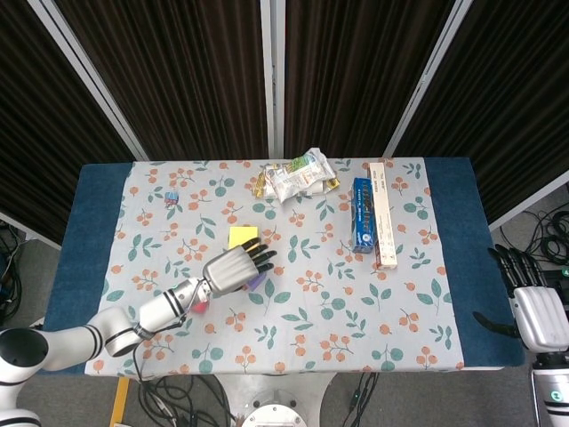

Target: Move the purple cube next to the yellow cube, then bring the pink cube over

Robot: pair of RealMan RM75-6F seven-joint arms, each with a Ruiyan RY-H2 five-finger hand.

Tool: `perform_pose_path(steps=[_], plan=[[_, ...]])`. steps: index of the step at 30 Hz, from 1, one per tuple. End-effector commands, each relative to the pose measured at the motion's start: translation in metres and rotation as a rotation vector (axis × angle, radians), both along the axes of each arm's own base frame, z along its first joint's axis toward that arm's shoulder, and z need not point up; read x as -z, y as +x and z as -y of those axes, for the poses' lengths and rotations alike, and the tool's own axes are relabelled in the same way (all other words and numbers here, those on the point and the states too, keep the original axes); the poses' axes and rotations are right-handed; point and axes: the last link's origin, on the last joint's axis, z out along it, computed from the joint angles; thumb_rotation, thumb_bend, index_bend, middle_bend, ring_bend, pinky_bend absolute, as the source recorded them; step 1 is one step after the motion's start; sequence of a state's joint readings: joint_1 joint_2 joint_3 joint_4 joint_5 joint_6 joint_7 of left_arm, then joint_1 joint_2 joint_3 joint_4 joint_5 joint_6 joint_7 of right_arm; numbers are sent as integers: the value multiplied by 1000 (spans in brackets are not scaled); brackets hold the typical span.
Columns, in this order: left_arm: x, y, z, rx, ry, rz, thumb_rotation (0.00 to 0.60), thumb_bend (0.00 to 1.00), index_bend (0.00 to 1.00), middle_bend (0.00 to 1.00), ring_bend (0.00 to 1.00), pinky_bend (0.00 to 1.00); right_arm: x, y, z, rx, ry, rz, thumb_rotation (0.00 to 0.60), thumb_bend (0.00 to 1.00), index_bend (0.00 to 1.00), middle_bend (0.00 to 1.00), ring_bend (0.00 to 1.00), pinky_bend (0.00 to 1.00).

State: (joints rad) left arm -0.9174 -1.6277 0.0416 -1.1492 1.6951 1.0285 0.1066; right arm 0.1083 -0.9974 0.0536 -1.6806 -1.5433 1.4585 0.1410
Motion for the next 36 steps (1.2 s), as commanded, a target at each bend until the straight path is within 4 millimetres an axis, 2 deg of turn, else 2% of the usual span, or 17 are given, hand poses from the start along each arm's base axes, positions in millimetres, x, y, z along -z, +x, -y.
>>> perform_pose_path(steps=[1,6,13,22,26,36], plan=[[-6,0,6,2,-8,34,600,198,324,255,183,187,-1,0,-1,0,-2,1,600,26,0,42,0,0],[-9,-6,19,4,-33,33,600,250,327,260,169,169,-1,-1,-2,0,-3,1,600,26,0,42,0,0],[1,-6,39,73,-53,-38,600,313,358,287,162,162,0,0,-2,-6,-1,2,600,26,0,42,0,0],[11,-6,44,95,-41,-105,600,356,361,297,152,156,-2,0,-5,-1,-7,3,600,26,0,42,0,0],[14,-5,47,119,-35,-129,600,363,361,333,152,155,-1,-1,-5,-1,-7,4,600,26,0,42,0,0],[15,-14,46,127,9,-196,600,383,361,360,152,155,-3,-1,-7,1,-14,5,600,26,0,42,0,0]])
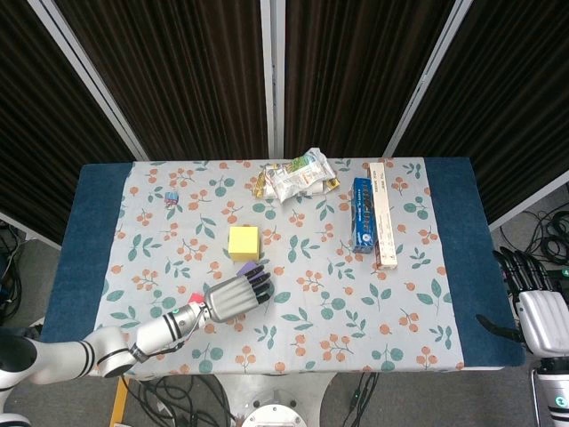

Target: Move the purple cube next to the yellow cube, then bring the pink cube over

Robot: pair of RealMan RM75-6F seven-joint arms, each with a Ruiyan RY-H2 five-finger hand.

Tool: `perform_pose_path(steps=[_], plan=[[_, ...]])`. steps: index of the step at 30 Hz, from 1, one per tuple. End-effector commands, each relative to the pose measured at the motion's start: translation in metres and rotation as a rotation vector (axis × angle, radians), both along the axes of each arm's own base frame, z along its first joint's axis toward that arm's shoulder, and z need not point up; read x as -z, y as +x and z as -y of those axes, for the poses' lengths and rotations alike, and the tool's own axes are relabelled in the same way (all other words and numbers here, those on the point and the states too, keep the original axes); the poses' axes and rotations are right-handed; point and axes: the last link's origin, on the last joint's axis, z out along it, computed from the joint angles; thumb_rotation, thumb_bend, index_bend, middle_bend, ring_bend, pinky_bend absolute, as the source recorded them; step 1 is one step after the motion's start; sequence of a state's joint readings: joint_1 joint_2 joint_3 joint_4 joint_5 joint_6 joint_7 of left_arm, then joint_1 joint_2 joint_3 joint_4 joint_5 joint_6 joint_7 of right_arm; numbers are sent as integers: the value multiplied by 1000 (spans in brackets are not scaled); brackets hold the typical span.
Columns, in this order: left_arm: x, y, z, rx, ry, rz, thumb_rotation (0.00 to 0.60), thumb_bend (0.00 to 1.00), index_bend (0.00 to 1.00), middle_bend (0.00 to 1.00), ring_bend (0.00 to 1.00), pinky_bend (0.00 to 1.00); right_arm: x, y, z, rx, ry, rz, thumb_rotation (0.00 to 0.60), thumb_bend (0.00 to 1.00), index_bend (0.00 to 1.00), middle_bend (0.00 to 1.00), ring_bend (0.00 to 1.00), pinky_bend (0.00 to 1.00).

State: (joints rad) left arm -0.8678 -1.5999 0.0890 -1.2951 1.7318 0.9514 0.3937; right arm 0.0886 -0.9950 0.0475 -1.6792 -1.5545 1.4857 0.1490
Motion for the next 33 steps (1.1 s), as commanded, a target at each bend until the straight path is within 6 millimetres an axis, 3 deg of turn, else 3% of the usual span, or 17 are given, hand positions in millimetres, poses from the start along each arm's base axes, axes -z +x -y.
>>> perform_pose_path(steps=[1,6,23,31,33], plan=[[0,-3,0,-3,12,-12,600,386,361,360,152,155,0,0,0,-1,-1,1,600,26,0,42,0,0],[-3,-10,0,-9,29,-40,600,401,361,401,152,152,-1,1,-1,-3,-2,0,600,26,0,42,0,0],[-16,-36,10,-32,68,-73,600,401,361,401,152,151,-3,5,-5,-19,-11,0,600,26,0,43,0,0],[-32,-37,18,-72,78,14,600,393,361,399,152,150,-4,6,-8,-24,-16,-2,600,26,0,42,0,0],[-39,-39,17,-120,94,74,600,348,361,398,152,150,-4,6,-8,-27,-19,-2,600,26,0,43,0,0]])
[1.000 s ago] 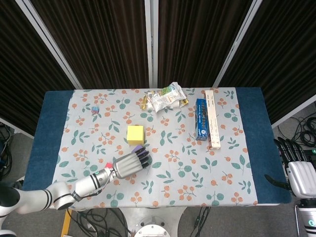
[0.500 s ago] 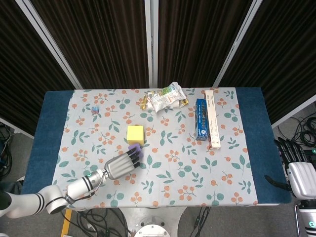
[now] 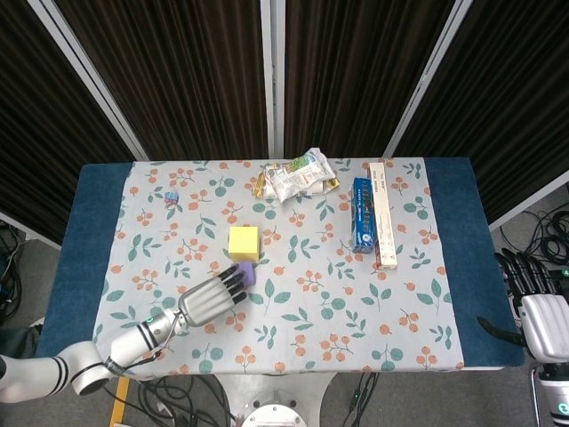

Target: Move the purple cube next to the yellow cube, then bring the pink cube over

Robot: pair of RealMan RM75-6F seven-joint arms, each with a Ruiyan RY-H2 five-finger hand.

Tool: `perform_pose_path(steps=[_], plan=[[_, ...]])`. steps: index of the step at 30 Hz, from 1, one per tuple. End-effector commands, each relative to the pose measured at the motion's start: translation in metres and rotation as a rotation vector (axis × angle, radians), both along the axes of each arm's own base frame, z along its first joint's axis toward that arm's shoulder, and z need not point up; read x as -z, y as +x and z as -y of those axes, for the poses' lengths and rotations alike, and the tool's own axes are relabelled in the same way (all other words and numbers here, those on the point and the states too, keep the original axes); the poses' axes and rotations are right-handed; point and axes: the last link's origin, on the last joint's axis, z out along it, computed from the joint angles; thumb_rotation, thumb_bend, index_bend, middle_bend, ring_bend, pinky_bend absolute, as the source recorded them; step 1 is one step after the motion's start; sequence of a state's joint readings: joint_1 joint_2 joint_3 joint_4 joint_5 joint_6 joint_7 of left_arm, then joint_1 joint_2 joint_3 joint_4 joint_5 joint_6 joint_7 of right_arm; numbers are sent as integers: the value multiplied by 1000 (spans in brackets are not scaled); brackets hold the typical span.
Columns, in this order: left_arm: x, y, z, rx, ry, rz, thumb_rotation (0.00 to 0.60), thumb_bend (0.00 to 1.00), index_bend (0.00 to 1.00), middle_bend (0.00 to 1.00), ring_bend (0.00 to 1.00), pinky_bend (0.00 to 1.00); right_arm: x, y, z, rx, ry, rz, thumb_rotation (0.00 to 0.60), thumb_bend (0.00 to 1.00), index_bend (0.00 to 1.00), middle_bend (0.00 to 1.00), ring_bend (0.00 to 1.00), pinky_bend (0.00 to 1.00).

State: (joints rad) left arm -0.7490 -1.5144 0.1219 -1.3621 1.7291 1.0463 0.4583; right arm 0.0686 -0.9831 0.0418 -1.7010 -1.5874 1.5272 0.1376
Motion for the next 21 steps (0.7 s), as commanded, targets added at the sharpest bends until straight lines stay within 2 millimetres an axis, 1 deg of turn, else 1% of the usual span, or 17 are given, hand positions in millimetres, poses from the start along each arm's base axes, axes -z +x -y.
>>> perform_pose_path(steps=[1,2,4,5,7,14,18,21], plan=[[-11,-3,-3,-72,34,93,600,311,361,397,152,150,0,0,0,-2,-2,0,600,26,0,43,0,0],[-13,-4,-6,-85,51,120,600,258,361,394,152,151,0,0,0,-3,-2,1,600,26,0,43,0,0],[-15,-5,-14,-98,92,178,600,185,358,382,152,151,1,0,1,-5,2,1,600,26,0,43,0,0],[-15,-5,-16,-96,105,204,600,145,350,362,152,152,1,0,1,-6,3,1,600,26,0,42,0,0],[-13,-6,-23,-75,128,246,600,104,331,325,152,152,1,1,2,-6,3,3,600,26,0,42,0,0],[8,-6,-44,-22,144,248,600,42,241,190,141,152,0,0,0,-3,-4,0,600,26,0,43,0,0],[16,1,-46,-31,121,284,600,3,214,164,132,153,-2,-1,0,2,-10,-2,600,26,0,43,0,0],[21,6,-47,9,128,269,600,0,211,159,130,152,-2,0,0,2,-12,-3,600,26,0,43,0,0]])
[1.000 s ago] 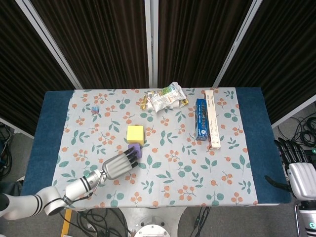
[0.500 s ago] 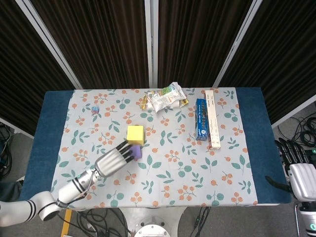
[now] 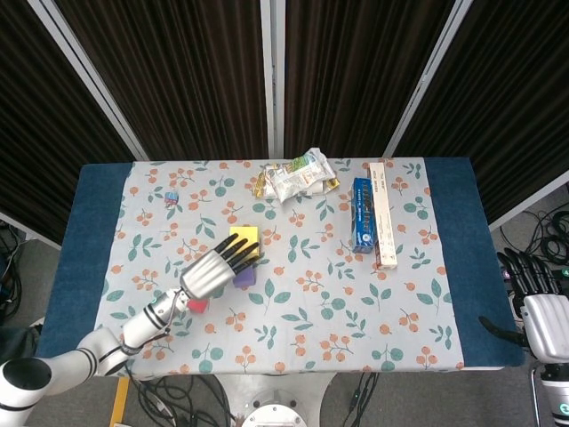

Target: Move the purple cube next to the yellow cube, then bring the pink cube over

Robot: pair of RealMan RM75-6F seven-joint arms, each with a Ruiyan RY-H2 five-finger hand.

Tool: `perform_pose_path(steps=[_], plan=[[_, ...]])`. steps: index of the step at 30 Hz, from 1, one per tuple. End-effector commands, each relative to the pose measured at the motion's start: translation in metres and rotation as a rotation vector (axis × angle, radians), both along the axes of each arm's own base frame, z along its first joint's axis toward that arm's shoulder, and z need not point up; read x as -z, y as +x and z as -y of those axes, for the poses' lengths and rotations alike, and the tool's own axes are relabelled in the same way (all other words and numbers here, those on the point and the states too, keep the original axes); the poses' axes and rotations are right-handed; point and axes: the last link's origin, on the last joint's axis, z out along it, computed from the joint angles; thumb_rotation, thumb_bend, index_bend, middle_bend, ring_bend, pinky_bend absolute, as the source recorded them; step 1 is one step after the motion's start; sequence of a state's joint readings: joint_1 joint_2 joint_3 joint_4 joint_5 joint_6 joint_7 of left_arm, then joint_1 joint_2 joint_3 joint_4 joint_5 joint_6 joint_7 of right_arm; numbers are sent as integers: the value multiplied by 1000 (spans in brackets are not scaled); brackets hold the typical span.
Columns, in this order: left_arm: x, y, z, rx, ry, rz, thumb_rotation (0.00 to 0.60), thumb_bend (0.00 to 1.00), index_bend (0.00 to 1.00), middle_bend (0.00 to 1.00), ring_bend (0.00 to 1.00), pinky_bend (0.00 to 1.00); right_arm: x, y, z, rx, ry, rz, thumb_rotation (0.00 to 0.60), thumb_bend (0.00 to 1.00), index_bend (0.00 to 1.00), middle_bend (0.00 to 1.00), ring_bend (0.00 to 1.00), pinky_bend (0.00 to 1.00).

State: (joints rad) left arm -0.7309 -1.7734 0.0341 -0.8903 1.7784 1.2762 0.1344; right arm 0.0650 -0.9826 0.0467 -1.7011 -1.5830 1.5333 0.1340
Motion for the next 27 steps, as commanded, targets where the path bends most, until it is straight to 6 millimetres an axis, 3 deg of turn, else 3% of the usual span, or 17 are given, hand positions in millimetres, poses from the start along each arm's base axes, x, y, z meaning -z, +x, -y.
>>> perform_pose_path(steps=[1,20,27], plan=[[6,8,-3,47,20,-20,600,0,211,158,129,152,0,0,0,-1,-1,0,600,26,0,43,0,0],[25,20,-27,59,40,-55,600,0,211,158,125,150,-4,-4,-1,21,-12,-4,600,26,0,43,0,0],[24,16,-26,55,37,-52,600,0,211,158,125,150,-3,-5,0,22,-6,-4,600,26,0,42,0,0]])
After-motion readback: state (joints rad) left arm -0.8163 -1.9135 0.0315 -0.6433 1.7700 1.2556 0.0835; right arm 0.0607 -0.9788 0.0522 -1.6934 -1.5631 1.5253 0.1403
